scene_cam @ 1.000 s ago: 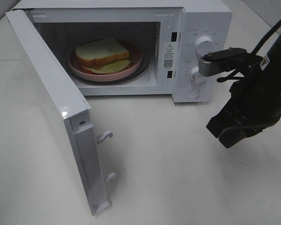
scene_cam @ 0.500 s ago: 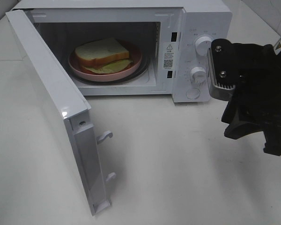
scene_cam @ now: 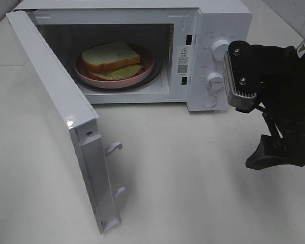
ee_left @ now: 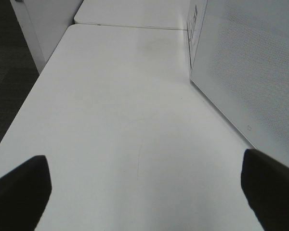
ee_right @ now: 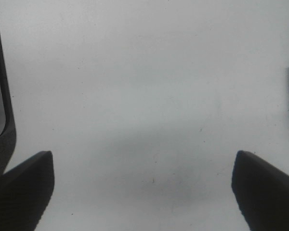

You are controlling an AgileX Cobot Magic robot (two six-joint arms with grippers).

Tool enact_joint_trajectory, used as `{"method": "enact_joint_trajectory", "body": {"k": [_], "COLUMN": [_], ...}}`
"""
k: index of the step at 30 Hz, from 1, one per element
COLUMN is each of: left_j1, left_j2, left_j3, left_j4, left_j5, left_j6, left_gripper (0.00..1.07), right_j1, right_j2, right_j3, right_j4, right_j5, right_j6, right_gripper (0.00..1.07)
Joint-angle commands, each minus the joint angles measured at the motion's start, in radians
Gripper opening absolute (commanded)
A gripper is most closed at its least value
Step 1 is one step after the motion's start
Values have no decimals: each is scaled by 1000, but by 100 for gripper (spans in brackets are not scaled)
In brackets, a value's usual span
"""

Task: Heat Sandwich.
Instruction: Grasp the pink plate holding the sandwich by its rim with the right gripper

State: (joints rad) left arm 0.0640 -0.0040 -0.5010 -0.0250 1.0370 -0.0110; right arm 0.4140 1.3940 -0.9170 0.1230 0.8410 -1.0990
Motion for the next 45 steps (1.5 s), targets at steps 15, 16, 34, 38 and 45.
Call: {"method": "enact_joint_trajectory", "body": {"k": [15, 16, 34, 38, 45], "left_j1": [0, 0, 0, 0, 0], "left_j2": [-23, -23, -23, -23, -23], "left_j3": [5, 5, 5, 5, 5], "left_j4": [-7, -7, -7, -7, -7], "left_j5": [-3, -3, -3, -3, -3], "left_j6": [1, 1, 1, 1, 1], "left_gripper": [99, 99, 99, 99, 99], "right_j1": [182, 182, 228, 228, 228], "right_j2": [75, 87, 343, 376, 463], "right_j3": [-135, -148, -363, -398, -465], "right_j4": [-339, -339, -339, -335, -324], "right_j5": [-98, -106, -212, -227, -288], "right_j6": [79, 78, 62, 54, 55], "right_gripper": [93, 93, 90, 89, 88]}}
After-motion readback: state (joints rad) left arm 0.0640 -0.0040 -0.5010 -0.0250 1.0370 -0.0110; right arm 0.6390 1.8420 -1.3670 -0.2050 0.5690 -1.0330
